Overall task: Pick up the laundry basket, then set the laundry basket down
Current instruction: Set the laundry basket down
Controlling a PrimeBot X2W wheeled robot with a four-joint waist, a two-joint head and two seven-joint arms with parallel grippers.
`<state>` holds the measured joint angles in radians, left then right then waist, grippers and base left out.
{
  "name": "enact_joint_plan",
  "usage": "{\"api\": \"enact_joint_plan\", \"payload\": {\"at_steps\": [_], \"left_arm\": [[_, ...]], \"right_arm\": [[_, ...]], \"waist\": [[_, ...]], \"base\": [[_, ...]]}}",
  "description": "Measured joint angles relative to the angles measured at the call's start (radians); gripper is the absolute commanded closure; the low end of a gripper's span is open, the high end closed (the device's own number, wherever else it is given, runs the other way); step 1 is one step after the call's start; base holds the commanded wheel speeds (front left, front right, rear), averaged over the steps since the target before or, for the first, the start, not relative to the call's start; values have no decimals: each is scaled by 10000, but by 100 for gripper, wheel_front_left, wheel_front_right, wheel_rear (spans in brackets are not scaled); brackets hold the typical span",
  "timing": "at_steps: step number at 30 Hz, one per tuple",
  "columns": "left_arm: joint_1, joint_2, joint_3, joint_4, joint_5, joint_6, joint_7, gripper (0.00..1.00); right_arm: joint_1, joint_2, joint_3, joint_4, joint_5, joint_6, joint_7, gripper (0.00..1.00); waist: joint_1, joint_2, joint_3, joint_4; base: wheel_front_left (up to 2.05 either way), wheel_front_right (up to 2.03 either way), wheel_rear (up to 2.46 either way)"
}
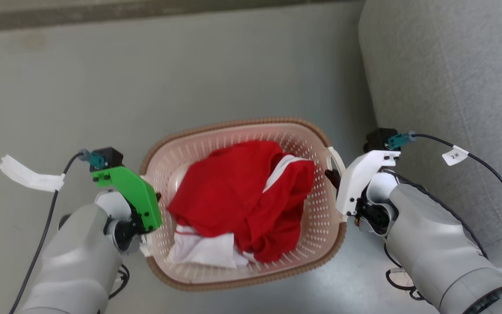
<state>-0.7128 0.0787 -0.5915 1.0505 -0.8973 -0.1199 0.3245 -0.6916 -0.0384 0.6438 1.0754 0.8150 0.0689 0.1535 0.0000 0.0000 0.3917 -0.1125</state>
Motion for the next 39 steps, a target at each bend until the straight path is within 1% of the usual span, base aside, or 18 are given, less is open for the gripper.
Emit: {"api": "enact_joint_plan", "payload": {"at_steps": [10,12,13,19,24,26,33,39], "left_arm": [[-460,92,-157,-63,502,-31,-1103,100],[-584,113,-159,-92,529,-31,-1342,100],[-643,125,-167,-100,581,-33,-1442,100],[-1090,267,-221,-221,757,-36,-2046,100],[-1517,305,-270,-236,1047,-42,-2243,100],[-1640,309,-276,-221,1055,-42,-2320,100],[-1961,293,-286,-67,1057,-42,-2600,100],[-1983,268,-337,96,1057,-46,-2788,100]], "right_arm": [[-299,33,119,-115,-251,-98,-1030,100],[-425,31,140,-134,-284,-111,-1223,100],[-495,33,173,-142,-343,-180,-1310,100],[-925,36,272,-192,-497,-224,-1808,100],[-1278,33,366,-186,-640,-284,-2017,100],[-1421,35,384,-178,-681,-364,-2109,100],[-1817,31,445,-73,-683,-366,-2337,100],[-1825,58,512,59,-677,-351,-2418,100]], "waist": [[0,0,1270,-18],[0,0,1557,-19],[0,0,1698,-20],[0,0,2555,-28],[1,0,3273,-35],[1,0,3560,-35],[1,0,4444,-30],[2,0,4838,-5]], "base": [[0,0,0],[0,0,0],[0,0,0],[0,0,0],[0,0,0],[0,0,0],[0,0,0],[0,0,0]]}}
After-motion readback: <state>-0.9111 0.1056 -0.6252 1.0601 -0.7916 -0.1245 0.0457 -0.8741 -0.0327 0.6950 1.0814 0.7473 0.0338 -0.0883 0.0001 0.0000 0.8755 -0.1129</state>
